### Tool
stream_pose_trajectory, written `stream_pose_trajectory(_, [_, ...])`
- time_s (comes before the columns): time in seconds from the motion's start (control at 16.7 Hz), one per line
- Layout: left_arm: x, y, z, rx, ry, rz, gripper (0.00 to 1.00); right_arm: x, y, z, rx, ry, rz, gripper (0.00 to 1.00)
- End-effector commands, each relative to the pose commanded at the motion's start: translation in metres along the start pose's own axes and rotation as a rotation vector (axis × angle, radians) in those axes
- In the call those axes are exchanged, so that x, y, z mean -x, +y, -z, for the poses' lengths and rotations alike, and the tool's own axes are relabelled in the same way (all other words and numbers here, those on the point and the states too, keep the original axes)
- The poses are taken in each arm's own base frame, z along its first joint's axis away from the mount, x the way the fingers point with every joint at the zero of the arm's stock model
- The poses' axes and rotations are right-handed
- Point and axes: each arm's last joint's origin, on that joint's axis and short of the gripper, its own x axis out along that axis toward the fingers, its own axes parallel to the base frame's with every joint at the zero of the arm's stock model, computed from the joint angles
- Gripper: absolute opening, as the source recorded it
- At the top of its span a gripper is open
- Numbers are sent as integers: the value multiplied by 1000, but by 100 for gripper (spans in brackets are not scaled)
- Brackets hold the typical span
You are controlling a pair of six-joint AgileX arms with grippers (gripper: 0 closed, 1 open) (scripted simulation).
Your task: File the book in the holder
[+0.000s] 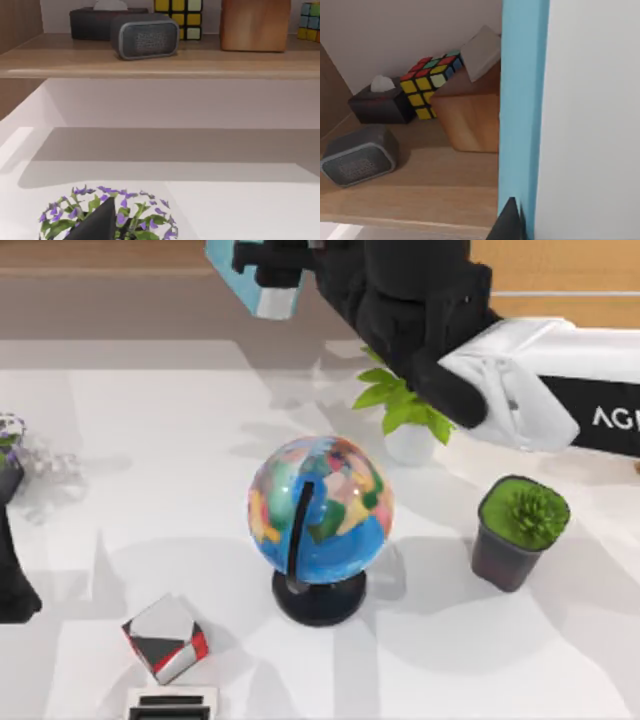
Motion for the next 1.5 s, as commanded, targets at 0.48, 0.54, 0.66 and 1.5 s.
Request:
stream_pose_trajectory(0.48, [0,0,0,0,0,0,100,119,-84,-36,-348,63,-131,0])
stream_pose_trajectory(0.54, [0,0,0,0,0,0,100,131,-100,-40,-394,49,-114,0])
stream_pose_trajectory(0.66, [0,0,0,0,0,0,100,154,-135,-45,-489,10,-58,0])
stream_pose_trajectory(1.5, [0,0,0,0,0,0,100,244,-370,-39,-1157,-363,501,0])
